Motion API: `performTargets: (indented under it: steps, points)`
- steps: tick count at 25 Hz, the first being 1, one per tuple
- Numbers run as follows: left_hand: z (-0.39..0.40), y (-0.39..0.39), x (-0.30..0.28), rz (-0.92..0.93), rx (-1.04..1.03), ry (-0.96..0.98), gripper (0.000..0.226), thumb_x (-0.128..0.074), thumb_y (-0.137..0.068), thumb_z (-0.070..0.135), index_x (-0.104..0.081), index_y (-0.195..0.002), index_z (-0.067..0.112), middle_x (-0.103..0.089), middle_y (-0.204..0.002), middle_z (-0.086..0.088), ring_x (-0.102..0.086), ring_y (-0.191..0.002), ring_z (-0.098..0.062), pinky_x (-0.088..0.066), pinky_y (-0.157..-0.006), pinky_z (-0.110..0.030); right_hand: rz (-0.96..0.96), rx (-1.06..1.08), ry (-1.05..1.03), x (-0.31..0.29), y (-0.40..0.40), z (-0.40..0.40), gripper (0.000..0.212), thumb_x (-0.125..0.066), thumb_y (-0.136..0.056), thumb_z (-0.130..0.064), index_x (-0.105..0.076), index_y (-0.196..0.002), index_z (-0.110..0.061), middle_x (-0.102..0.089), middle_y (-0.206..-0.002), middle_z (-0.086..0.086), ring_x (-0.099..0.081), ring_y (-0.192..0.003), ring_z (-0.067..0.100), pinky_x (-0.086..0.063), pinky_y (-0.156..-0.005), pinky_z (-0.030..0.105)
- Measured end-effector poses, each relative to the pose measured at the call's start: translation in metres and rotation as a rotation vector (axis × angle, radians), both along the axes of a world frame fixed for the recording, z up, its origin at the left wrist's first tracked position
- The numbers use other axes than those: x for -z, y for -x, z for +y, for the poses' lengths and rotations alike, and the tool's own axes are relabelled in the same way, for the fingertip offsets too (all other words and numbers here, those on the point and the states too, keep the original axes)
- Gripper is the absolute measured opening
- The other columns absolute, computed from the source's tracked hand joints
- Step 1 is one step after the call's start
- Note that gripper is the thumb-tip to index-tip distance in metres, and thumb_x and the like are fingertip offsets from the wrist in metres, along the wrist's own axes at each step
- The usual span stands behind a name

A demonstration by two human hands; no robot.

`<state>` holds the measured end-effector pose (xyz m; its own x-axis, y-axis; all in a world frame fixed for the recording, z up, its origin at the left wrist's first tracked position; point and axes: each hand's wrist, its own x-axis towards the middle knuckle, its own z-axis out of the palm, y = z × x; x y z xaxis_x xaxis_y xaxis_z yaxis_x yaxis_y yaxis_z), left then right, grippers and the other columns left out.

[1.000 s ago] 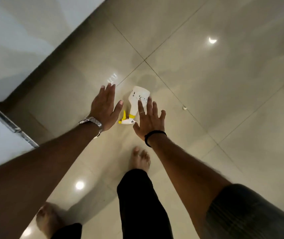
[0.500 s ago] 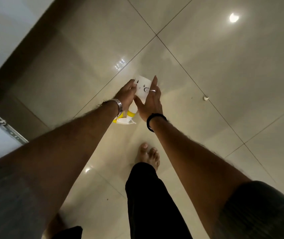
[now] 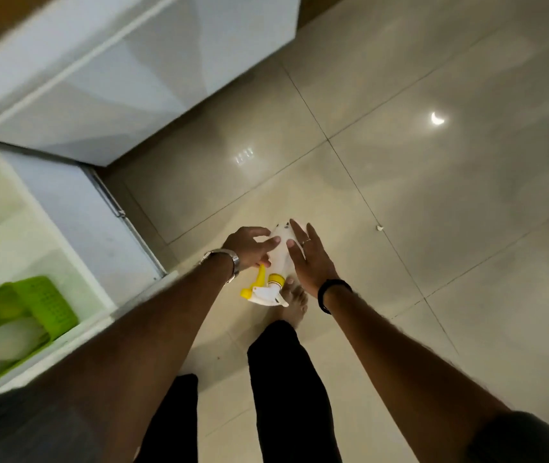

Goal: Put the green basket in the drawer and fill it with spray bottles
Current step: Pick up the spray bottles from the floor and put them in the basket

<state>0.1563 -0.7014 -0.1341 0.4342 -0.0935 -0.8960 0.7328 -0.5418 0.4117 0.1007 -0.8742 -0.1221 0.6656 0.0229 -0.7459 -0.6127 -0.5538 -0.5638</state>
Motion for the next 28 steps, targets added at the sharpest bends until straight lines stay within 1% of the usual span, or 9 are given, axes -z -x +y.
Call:
performTargets:
  steps: [4, 6, 9, 13, 16, 19, 22, 25, 28]
  points:
    - [0.060, 0.001, -0.087, -0.123, -0.011, -0.056, 0.050, -0.072, -0.079, 0.060, -0.074, -0.112, 0.022, -0.076, -0.070, 0.003, -0.069, -0.060, -0.011, -0.056, -0.070, -0.024, -0.057, -0.052, -0.157, -0.082, -0.004, 0.046, 0.074, -0.047, -0.086, -0.031, -0.024, -0.156, -0.040, -0.009, -0.168, -0.011, -0.033, -0.147, 0.016, -0.042, -0.111, 0.039]
    - [0.103, -0.005, -0.121, -0.173, 0.008, -0.077, 0.047, -0.071, -0.080, 0.061, -0.079, -0.103, 0.021, -0.075, -0.082, 0.000, -0.069, -0.077, -0.016, -0.054, -0.080, -0.028, -0.074, -0.172, -0.181, -0.113, -0.006, 0.081, 0.095, -0.058, -0.073, -0.024, -0.017, -0.158, -0.036, -0.009, -0.167, -0.015, -0.036, -0.144, 0.012, -0.046, -0.100, 0.023]
    - [0.164, -0.009, -0.165, -0.213, -0.033, -0.045, 0.051, -0.072, -0.080, 0.060, -0.081, -0.091, 0.012, -0.078, -0.086, -0.007, -0.067, -0.078, -0.018, -0.052, -0.076, -0.029, -0.191, -0.286, -0.189, -0.145, -0.009, 0.135, 0.113, -0.084, -0.068, -0.036, -0.014, -0.156, -0.038, -0.014, -0.165, -0.017, -0.042, -0.136, 0.008, -0.052, -0.094, 0.022]
    - [0.262, 0.004, -0.219, -0.297, -0.169, -0.020, 0.068, -0.074, -0.079, 0.058, -0.070, -0.085, -0.010, -0.061, -0.071, -0.015, -0.052, -0.067, -0.020, -0.042, -0.068, -0.032, -0.458, -0.411, -0.098, -0.193, -0.018, 0.227, 0.098, -0.078, -0.071, -0.051, -0.024, -0.152, -0.039, -0.029, -0.160, -0.011, -0.052, -0.129, 0.016, -0.059, -0.088, 0.032]
    - [0.337, 0.014, -0.250, -0.361, -0.247, -0.040, 0.065, -0.072, -0.080, 0.059, -0.075, -0.090, -0.005, -0.068, -0.075, -0.025, -0.054, -0.066, -0.018, -0.045, -0.069, -0.032, -0.564, -0.491, -0.065, -0.221, -0.028, 0.301, 0.086, -0.073, -0.075, -0.052, -0.029, -0.148, -0.041, -0.037, -0.153, -0.015, -0.058, -0.117, 0.018, -0.060, -0.084, 0.037]
    - [0.409, 0.031, -0.268, -0.431, -0.307, -0.065, 0.054, -0.072, -0.079, 0.060, -0.080, -0.086, 0.006, -0.070, -0.070, -0.010, -0.054, -0.059, -0.012, -0.045, -0.065, -0.027, -0.615, -0.571, -0.096, -0.236, -0.029, 0.373, 0.085, -0.073, -0.076, -0.050, -0.029, -0.148, -0.039, -0.037, -0.154, -0.013, -0.056, -0.117, 0.015, -0.059, -0.083, 0.033]
    - [0.482, 0.065, -0.268, -0.453, -0.366, -0.099, 0.048, -0.075, -0.083, 0.047, -0.077, -0.085, -0.001, -0.069, -0.067, -0.005, -0.058, -0.059, -0.011, -0.043, -0.059, -0.020, -0.605, -0.648, -0.169, -0.233, -0.015, 0.444, 0.088, -0.076, -0.077, -0.041, -0.029, -0.151, -0.034, -0.037, -0.155, -0.011, -0.051, -0.124, 0.011, -0.056, -0.088, 0.028]
    - [0.537, 0.112, -0.255, -0.427, -0.421, -0.036, 0.018, -0.078, -0.079, -0.003, -0.071, -0.093, -0.012, -0.077, -0.092, -0.019, -0.072, -0.096, -0.026, -0.056, -0.077, -0.031, -0.525, -0.707, -0.197, -0.215, 0.006, 0.498, 0.091, -0.079, -0.076, -0.045, -0.029, -0.151, -0.032, -0.038, -0.154, -0.011, -0.052, -0.123, 0.010, -0.053, -0.090, 0.027]
    - [0.573, 0.161, -0.240, -0.367, -0.655, -0.026, 0.011, -0.062, -0.092, 0.009, -0.072, -0.091, 0.012, -0.075, -0.096, -0.019, -0.074, -0.098, -0.039, -0.059, -0.094, -0.050, -0.448, -0.773, -0.151, -0.185, 0.025, 0.539, 0.093, -0.075, -0.074, -0.057, -0.026, -0.150, -0.036, -0.037, -0.155, -0.010, -0.054, -0.119, 0.011, -0.054, -0.091, 0.032]
